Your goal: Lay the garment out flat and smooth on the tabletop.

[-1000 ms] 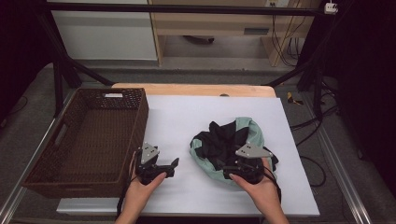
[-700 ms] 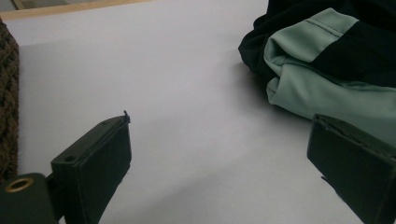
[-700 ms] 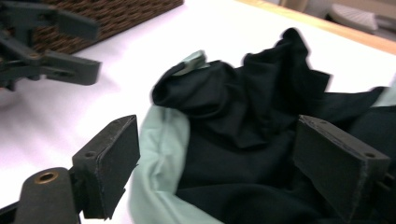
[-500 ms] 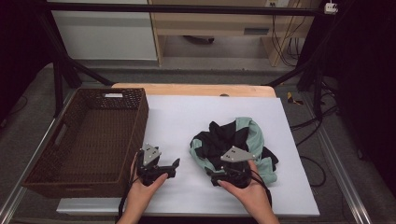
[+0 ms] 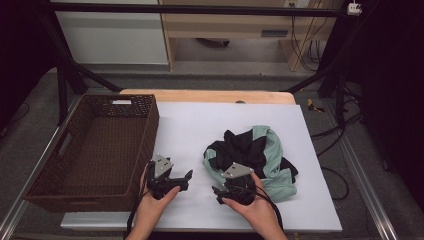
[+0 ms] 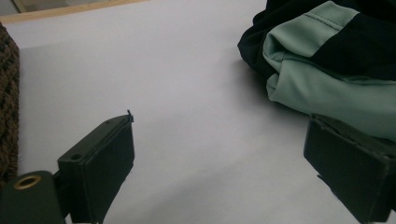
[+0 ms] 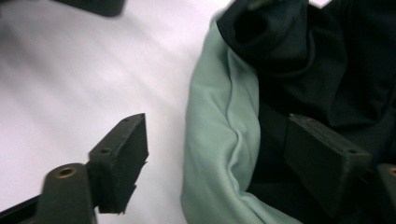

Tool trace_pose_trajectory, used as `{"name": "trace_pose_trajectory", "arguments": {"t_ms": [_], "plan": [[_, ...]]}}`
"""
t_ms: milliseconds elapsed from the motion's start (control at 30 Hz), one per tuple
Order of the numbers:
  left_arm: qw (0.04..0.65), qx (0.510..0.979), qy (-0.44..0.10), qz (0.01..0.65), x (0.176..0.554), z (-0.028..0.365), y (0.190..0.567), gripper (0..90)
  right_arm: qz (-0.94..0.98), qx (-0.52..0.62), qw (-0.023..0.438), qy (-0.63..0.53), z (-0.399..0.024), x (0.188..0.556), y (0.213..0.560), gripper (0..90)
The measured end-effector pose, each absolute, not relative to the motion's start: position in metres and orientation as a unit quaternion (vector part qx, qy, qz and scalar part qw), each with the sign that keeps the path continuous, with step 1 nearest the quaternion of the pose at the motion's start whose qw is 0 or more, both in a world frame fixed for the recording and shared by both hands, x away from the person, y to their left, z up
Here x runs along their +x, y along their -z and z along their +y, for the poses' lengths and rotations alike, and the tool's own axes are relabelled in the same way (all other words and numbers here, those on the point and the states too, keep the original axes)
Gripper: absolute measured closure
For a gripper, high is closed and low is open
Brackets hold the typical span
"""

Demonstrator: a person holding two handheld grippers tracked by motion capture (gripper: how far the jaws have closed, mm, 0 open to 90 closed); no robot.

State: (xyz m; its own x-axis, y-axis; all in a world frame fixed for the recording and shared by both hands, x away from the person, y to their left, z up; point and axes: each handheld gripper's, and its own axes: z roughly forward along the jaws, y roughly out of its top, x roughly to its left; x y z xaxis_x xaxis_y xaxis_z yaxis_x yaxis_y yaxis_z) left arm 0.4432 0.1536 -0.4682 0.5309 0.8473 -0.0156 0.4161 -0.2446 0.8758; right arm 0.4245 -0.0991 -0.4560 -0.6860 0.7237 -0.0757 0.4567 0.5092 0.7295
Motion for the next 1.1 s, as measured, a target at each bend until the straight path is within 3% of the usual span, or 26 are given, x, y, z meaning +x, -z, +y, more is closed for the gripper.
{"name": "trace_pose_trajectory", "arguments": {"t_ms": [200,767,1100], "plan": [[0.45,0.75,-0.242,0.42,0.4428,0.1539,0.4674,9.1,0.85,0.348,0.197,-0.344,-0.098,0.4266,0.4599,31.7],[0.451,0.75,-0.243,0.419,0.4425,0.1534,0.4672,10.8,0.862,0.325,0.211,-0.327,-0.0957,0.4242,0.4625,70.6],[0.451,0.75,-0.244,0.418,0.4425,0.1529,0.4674,11.4,0.861,0.316,0.215,-0.335,-0.0974,0.4244,0.4627,80.4]]}}
